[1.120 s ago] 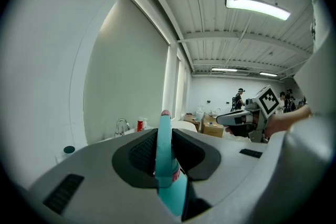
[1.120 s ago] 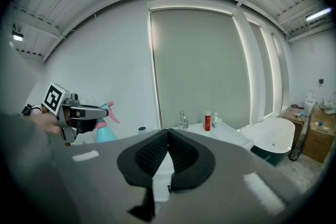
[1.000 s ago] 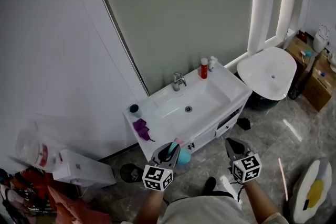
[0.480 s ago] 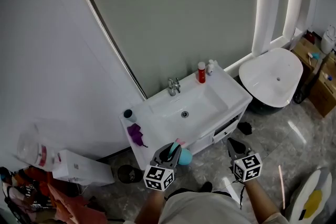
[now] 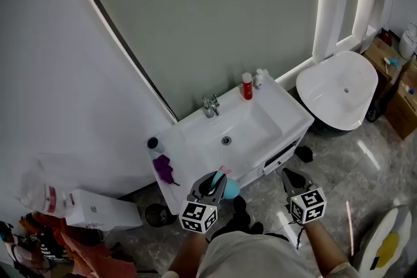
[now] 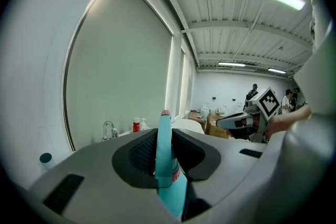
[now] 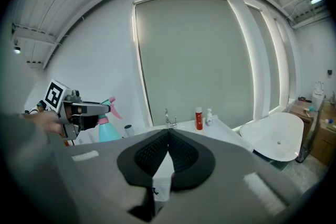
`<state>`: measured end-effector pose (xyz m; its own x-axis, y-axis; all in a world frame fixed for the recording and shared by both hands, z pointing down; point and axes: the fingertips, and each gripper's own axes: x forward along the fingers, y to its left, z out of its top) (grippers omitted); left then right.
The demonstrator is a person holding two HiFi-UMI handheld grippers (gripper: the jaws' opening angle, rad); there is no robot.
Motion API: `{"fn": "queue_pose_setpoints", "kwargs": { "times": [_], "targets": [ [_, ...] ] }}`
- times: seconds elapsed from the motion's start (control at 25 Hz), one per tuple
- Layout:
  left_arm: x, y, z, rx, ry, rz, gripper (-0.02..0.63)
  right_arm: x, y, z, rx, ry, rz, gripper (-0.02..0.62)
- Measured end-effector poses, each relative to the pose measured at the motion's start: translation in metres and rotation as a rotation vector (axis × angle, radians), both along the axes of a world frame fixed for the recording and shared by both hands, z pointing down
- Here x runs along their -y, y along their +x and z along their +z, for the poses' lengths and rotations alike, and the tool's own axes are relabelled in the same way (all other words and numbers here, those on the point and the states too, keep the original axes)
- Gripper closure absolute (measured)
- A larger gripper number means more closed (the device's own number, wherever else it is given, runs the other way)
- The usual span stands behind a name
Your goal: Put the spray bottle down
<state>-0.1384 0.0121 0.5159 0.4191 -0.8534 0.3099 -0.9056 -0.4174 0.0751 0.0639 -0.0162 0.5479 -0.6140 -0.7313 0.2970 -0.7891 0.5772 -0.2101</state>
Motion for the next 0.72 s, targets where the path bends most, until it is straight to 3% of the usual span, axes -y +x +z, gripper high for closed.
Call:
{"fn": "queue_pose_setpoints", "kwargs": {
  "times": [0.72],
  "targets": [
    [0.165, -0.03, 0.02, 0.0, -0.015, 0.117, 0.522, 0.139, -0.04, 0.018, -0.056, -0.042, 0.055, 0.584]
  ]
}}
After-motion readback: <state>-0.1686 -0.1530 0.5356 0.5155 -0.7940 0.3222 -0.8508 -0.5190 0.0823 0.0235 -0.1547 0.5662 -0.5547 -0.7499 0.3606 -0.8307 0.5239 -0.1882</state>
